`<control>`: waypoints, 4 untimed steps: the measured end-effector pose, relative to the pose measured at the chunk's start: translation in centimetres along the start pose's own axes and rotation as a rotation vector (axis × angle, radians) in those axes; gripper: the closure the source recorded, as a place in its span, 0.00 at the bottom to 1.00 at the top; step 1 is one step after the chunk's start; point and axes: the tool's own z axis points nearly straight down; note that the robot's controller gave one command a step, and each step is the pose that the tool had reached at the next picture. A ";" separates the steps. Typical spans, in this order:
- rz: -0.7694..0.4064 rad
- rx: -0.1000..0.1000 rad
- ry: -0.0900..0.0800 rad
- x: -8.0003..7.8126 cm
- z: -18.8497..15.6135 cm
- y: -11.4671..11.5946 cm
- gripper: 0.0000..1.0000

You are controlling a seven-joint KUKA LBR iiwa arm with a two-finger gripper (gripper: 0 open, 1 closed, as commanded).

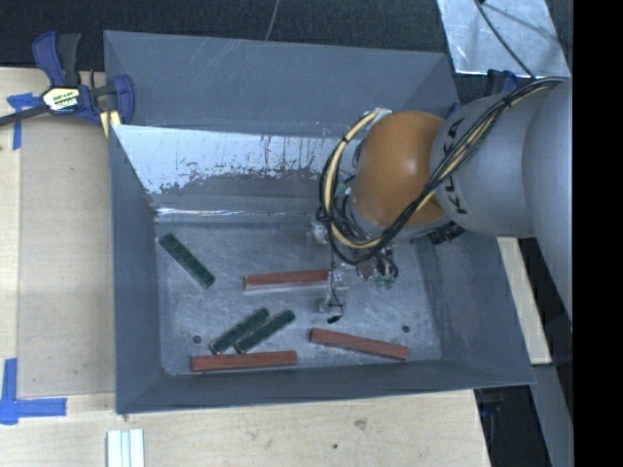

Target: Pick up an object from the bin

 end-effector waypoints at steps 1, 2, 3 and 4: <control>-0.113 -0.001 0.000 0.5 -0.3 3.1 1.00; -0.113 -0.001 0.000 0.5 -0.3 3.1 1.00; -0.060 -0.001 -0.002 0.2 -7.7 2.8 1.00; -0.060 -0.001 -0.002 0.2 -7.7 2.8 1.00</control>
Offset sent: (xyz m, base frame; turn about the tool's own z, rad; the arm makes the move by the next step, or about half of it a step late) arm 0.0000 0.0000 0.0000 0.0000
